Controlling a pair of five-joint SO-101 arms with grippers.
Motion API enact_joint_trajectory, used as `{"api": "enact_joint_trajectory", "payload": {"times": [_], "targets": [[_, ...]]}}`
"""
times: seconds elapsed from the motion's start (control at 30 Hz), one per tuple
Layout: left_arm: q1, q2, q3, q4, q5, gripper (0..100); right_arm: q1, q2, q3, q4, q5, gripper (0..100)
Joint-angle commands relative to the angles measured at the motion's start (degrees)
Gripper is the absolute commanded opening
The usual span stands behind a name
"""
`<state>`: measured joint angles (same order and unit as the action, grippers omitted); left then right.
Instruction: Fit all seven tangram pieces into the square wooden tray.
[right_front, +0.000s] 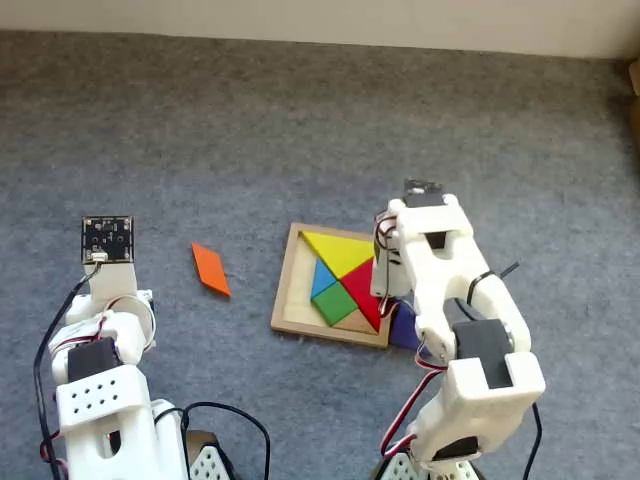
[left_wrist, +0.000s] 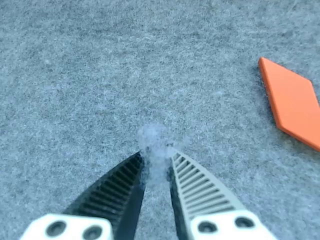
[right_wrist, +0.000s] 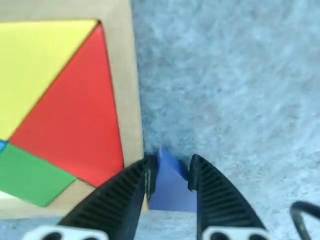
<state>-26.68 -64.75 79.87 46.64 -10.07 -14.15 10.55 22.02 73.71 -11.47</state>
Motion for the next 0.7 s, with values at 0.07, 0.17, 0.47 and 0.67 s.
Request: {"api": "enact_joint_trajectory", "payload": {"times": [0.07, 0.17, 0.47, 0.67], "targets": [[0.4, -0.75, -0.22, -0.88, -0.62, 7, -1.98, -2.51, 0.48, -0.4, 4.75, 14.5], [0.4, -0.75, -0.22, -0.88, -0.62, 7, -2.07, -2.59, 0.31, 2.68, 6.86, 20.6], [0.4, -0.75, -0.22, -0.88, -0.62, 7, -2.42, -9.27, 3.91, 4.53, 12.48, 22.1], [0.4, -0.75, -0.22, -0.88, -0.62, 7, -4.26, -11.91, 12.79, -1.98, 12.75, 22.1]]}}
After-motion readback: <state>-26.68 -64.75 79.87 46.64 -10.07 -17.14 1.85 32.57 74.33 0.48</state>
